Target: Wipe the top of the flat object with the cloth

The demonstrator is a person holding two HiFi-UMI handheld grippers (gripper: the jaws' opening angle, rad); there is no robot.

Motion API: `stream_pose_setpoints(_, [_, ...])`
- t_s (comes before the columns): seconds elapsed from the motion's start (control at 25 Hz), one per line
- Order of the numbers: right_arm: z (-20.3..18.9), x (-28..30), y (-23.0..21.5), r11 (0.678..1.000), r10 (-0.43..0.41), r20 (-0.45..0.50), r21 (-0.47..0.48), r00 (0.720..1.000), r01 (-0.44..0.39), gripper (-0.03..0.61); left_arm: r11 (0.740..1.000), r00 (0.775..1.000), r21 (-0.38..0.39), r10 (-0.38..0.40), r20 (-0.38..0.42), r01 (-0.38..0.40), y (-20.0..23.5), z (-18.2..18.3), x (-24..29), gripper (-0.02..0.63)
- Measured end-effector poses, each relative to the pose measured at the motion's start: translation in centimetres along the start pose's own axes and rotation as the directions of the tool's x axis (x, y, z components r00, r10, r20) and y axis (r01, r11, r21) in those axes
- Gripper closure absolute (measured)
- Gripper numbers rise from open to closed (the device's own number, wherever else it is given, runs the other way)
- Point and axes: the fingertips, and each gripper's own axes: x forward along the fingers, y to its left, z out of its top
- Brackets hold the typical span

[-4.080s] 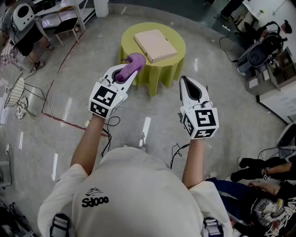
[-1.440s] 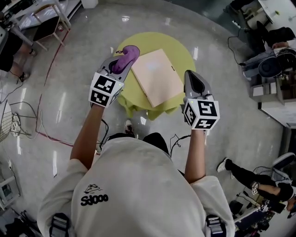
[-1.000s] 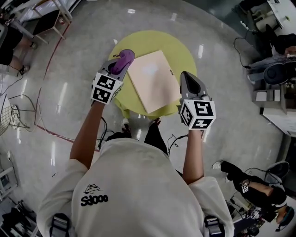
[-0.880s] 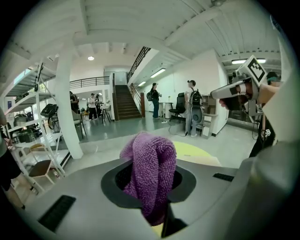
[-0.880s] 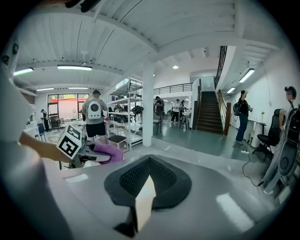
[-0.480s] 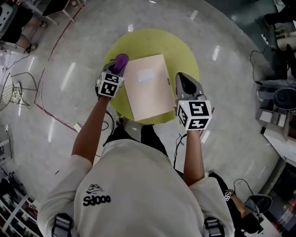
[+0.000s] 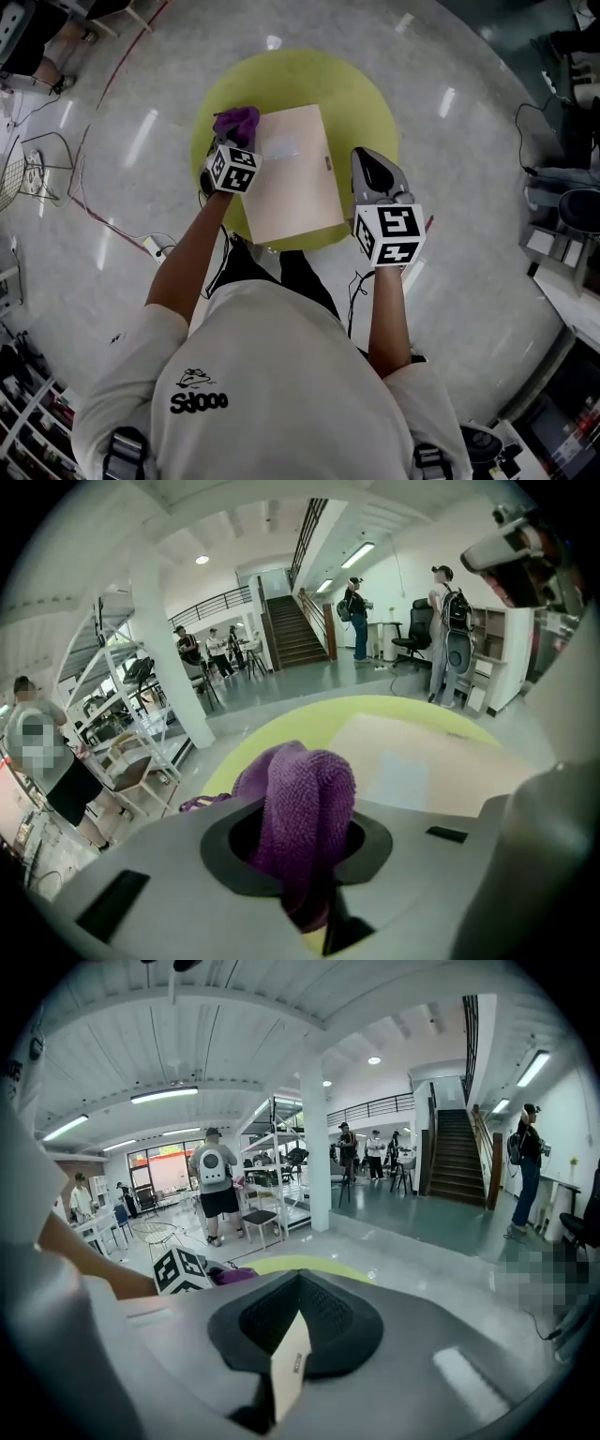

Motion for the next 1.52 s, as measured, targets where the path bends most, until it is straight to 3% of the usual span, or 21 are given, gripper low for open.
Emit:
stream_pose_setpoints(0.56, [-3.5, -5.1, -3.3, 0.989, -0.130, -0.016, 0.071, 0.991, 0.131, 0.568, 0.977, 0.982, 0.110, -0.188, 0.032, 0.184, -10.8, 6.9, 3.6, 0.548])
stream_pose_setpoints(0.68, [-4.2, -5.9, -3.5, 0.985, -0.150, -0.020, 0.086, 0.989, 0.151, 0.569, 0.950, 0.969, 0.214, -0.243, 0.038, 0.229, -13.6, 7.9, 3.7, 0.548])
stream_pose_setpoints(0.84, [-4.2, -6.7, -3.8, 0.979, -0.185, -0.003, 0.087, 0.983, 0.185, 0.568, 0.887, 0.954, 0.372, -0.300, 0.018, 0.273, -16.5, 7.8, 2.9, 0.545])
stream_pose_setpoints(1.0, [-3.7, -6.3, -2.4, 0.979, -0.188, 0.011, 0.081, 0.982, 0.187, 0.569, 0.854, 0.951, 0.439, -0.309, -0.003, 0.278, -16.4, 5.7, 1.2, 0.545])
stream_pose_setpoints(1.12, [-3.1, -5.4, -0.8, 0.983, -0.172, 0.015, 0.070, 0.985, 0.171, 0.568, 0.857, 0.957, 0.440, -0.291, -0.017, 0.268, -14.8, 3.8, -0.2, 0.545])
stream_pose_setpoints(1.52, [-2.5, -2.5, 4.6, 0.993, -0.108, 0.020, 0.044, 0.994, 0.107, 0.568, 0.936, 0.985, 0.312, -0.170, 0.005, 0.160, -7.7, -3.0, -4.4, 0.544])
